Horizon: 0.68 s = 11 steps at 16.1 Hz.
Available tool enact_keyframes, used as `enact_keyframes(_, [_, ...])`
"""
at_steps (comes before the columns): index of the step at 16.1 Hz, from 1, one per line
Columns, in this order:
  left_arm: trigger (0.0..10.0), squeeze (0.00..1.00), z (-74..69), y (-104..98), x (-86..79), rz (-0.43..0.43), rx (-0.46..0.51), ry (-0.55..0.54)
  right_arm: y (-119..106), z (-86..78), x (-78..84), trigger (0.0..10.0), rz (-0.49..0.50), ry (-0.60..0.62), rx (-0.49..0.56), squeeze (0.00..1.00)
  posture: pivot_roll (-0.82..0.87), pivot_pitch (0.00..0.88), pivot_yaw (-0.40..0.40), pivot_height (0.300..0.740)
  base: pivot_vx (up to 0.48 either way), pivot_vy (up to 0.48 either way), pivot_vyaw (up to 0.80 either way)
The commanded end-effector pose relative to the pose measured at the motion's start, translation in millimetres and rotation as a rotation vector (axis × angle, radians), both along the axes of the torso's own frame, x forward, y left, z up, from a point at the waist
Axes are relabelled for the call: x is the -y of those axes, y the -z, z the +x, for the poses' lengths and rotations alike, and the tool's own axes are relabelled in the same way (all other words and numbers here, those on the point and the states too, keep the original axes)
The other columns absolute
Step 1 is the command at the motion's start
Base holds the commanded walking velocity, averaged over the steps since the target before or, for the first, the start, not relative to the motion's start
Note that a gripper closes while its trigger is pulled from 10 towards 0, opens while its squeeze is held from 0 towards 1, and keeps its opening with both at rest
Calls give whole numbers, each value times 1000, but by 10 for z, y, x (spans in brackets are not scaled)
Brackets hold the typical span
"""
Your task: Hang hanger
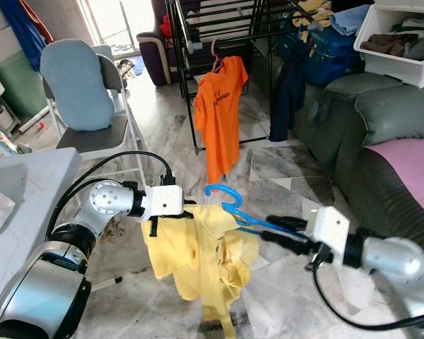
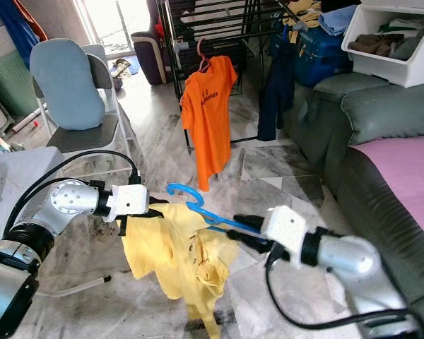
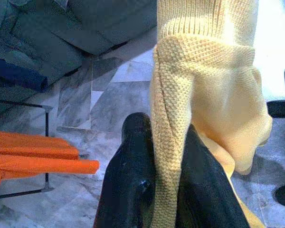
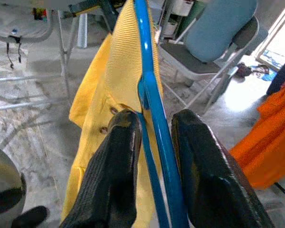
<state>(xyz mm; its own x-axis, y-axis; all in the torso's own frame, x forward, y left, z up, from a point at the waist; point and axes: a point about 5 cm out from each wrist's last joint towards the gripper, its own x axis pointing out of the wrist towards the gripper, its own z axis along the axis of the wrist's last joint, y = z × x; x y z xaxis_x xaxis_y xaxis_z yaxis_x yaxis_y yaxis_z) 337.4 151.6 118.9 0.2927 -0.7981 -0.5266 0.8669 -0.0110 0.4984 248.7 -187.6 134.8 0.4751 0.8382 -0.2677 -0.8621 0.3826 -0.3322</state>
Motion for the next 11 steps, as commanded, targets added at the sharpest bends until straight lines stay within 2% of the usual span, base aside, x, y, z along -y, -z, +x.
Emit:
enact_keyframes(1, [0,0,39,-61,-67,-20,17,-42,-81,34,53,10000,-12,-10,9,1000,-225,0,130,740,0,0,0])
enact_keyframes(2, [0,0,35,-54,-72,-18,16,-43,-113,57,96,10000,-23,-4,15,1000,-228,0,126,740,0,0,0])
enact_keyframes(3, [0,0,27,-38,-67,-28,8,-46,-244,122,235,10000,-40,9,17,1000,-228,0,121,740,0,0,0])
enact_keyframes(5, [0,0,31,-37,-56,-33,8,-50,-353,134,315,10000,-44,-8,-5,1000,-228,0,119,740,0,0,0])
enact_keyframes(6, [0,0,30,-35,-53,-28,11,-47,-392,106,330,10000,-23,-29,-38,1000,-230,0,118,740,0,0,0])
enact_keyframes(8, [0,0,53,-56,-41,-34,30,-64,-414,-5,419,10000,-49,-73,-116,1000,-238,0,112,740,0,0,0])
enact_keyframes(9, [0,0,71,-67,-37,-38,50,-83,-437,15,459,10000,-47,-45,-95,1000,-242,0,110,740,0,0,0])
enact_keyframes(10, [0,0,108,-76,-38,-68,70,-144,-522,172,537,10000,-23,86,41,1000,-245,0,107,740,0,0,0])
enact_keyframes(11, [0,0,118,-75,-41,-86,73,-170,-594,271,566,10000,4,171,134,1000,-247,0,107,740,0,0,0])
